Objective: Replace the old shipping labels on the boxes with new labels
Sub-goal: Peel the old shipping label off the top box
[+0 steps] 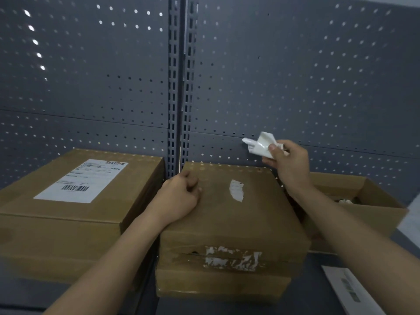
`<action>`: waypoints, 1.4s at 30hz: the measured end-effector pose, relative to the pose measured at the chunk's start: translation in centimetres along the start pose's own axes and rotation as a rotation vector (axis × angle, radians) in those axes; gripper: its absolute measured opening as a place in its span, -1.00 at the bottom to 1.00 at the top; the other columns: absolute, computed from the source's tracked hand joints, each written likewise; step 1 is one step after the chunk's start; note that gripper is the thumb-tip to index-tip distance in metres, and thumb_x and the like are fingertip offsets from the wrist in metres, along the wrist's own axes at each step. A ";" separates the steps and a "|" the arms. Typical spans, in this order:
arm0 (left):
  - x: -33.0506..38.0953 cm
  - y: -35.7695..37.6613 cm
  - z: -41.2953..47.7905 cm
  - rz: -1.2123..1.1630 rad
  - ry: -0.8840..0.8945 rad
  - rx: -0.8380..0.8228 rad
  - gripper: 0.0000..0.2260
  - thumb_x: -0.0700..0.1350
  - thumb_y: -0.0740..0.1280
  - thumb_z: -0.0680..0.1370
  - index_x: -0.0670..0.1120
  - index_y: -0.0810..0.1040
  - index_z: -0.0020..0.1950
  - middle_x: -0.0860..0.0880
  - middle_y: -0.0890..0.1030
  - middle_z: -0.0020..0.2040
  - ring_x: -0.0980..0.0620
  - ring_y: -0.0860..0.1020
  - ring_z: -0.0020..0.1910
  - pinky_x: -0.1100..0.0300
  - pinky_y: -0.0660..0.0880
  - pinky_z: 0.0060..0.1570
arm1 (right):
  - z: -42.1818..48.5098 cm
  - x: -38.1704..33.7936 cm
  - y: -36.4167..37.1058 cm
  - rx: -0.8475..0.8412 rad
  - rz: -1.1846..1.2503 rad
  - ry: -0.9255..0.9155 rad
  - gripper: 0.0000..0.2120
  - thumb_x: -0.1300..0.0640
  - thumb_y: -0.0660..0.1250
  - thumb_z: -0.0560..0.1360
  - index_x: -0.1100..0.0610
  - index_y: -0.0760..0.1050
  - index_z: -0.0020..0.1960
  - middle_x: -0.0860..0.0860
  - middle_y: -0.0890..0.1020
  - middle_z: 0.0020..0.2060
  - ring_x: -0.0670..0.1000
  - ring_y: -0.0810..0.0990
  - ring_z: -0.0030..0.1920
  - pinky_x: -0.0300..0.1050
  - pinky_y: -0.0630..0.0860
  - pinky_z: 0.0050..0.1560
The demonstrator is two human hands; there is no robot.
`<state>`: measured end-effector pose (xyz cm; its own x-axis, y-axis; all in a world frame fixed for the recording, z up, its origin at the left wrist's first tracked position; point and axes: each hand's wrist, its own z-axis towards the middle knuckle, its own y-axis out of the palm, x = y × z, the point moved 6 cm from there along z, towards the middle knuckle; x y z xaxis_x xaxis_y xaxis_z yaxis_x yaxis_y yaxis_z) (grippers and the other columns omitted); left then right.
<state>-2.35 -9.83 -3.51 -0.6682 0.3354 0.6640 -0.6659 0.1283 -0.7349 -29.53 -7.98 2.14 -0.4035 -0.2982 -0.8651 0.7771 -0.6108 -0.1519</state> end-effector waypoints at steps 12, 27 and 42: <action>1.0 -0.1 -0.4 0.139 -0.015 -0.055 -0.56 0.07 0.20 0.65 0.00 0.35 0.52 0.00 0.21 0.58 -0.08 0.22 0.53 -0.04 0.21 0.48 | -2.5 -0.1 1.5 -0.273 -0.210 0.032 -0.67 0.27 0.15 0.64 0.15 0.52 0.34 0.07 0.61 0.09 -0.06 0.54 -0.12 -0.13 0.49 -0.11; 2.2 -0.7 -1.1 0.188 0.010 0.021 -0.60 0.14 0.25 0.61 0.03 0.49 0.40 0.00 0.48 0.39 -0.04 0.46 0.32 0.05 0.41 0.25 | -4.5 -2.1 -1.9 -0.293 -0.341 -0.027 -0.75 -0.05 0.12 0.64 0.06 0.47 -0.05 -0.02 0.52 -0.17 0.02 0.50 -0.17 -0.12 0.36 -0.25; 4.6 1.4 -0.8 0.358 0.060 0.019 -0.54 0.23 0.26 0.54 0.12 0.47 0.41 0.01 0.54 0.35 -0.08 0.50 0.30 -0.05 0.44 0.28 | -2.1 2.0 -13.2 0.008 -0.494 0.009 -0.85 0.07 0.34 0.57 0.07 0.50 0.11 0.05 0.57 0.01 0.05 0.57 0.04 -0.09 0.50 0.00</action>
<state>-6.11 -7.36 -1.60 -0.8398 0.4102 0.3555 -0.3999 -0.0246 -0.9162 -39.59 1.04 1.42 -0.7185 0.0354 -0.6946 0.4897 -0.6835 -0.5414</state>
